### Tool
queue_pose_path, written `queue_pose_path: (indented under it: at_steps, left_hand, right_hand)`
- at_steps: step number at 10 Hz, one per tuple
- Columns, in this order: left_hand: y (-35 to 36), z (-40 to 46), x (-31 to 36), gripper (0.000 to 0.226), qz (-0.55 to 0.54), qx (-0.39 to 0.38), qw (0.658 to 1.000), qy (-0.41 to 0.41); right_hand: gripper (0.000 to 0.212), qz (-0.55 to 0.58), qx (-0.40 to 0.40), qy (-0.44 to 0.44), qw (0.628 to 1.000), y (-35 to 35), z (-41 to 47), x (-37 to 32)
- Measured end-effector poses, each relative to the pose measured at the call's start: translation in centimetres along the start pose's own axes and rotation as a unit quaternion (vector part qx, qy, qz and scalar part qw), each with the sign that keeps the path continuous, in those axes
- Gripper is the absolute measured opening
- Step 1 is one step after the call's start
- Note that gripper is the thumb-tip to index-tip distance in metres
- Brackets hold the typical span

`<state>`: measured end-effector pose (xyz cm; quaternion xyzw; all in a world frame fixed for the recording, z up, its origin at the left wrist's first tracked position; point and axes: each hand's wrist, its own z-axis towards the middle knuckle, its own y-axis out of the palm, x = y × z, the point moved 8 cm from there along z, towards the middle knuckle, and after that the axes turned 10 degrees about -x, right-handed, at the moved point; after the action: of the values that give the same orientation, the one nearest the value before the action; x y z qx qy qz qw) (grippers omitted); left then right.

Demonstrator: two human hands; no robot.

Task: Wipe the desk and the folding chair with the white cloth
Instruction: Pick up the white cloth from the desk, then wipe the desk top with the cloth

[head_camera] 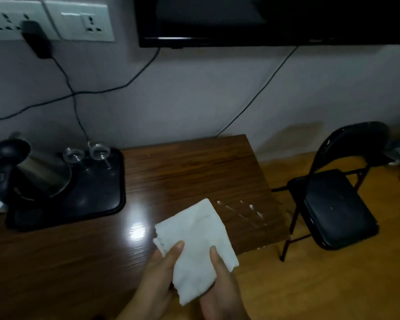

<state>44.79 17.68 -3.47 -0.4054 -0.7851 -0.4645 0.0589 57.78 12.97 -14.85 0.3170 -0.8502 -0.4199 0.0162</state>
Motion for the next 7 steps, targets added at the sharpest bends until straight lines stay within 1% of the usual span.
queue_pose_path:
  at_steps: [1,2,3,4,5,6,7]
  left_hand:
    - [3.2,1.6,-3.3,0.047,0.020,0.048,0.999,0.001]
    - [5.8,3.2,-6.3,0.047,0.025,0.065,0.998,-0.009]
    - [7.6,4.0,-8.2,0.051,0.046,0.072,0.996,-0.019]
    - [8.8,4.5,-9.3,0.050,0.060,0.075,0.995,-0.031]
    - [9.6,4.9,-9.8,0.048,0.066,0.083,0.994,-0.041]
    - [10.2,5.7,-10.4,0.044,0.064,0.071,0.994,-0.048]
    - [10.2,7.0,-10.5,0.030,0.134,0.081,0.986,-0.049]
  right_hand:
    - [0.044,-0.037,0.022,0.014,0.999,-2.2,-0.7,-5.0]
    - [0.044,-0.061,0.051,0.014,0.997,-4.7,-2.1,-9.2]
    - [0.043,-0.047,0.008,0.019,0.999,-4.8,-3.7,-11.9]
    - [0.044,-0.052,0.023,0.026,0.998,-5.4,-5.1,-13.8]
    - [0.045,-0.053,0.015,0.033,0.998,-5.2,-5.9,-14.8]
    - [0.047,-0.047,0.005,0.019,0.999,-4.2,-7.0,-16.6]
    - [0.051,-0.052,-0.002,0.018,0.999,-2.0,-8.4,-18.8]
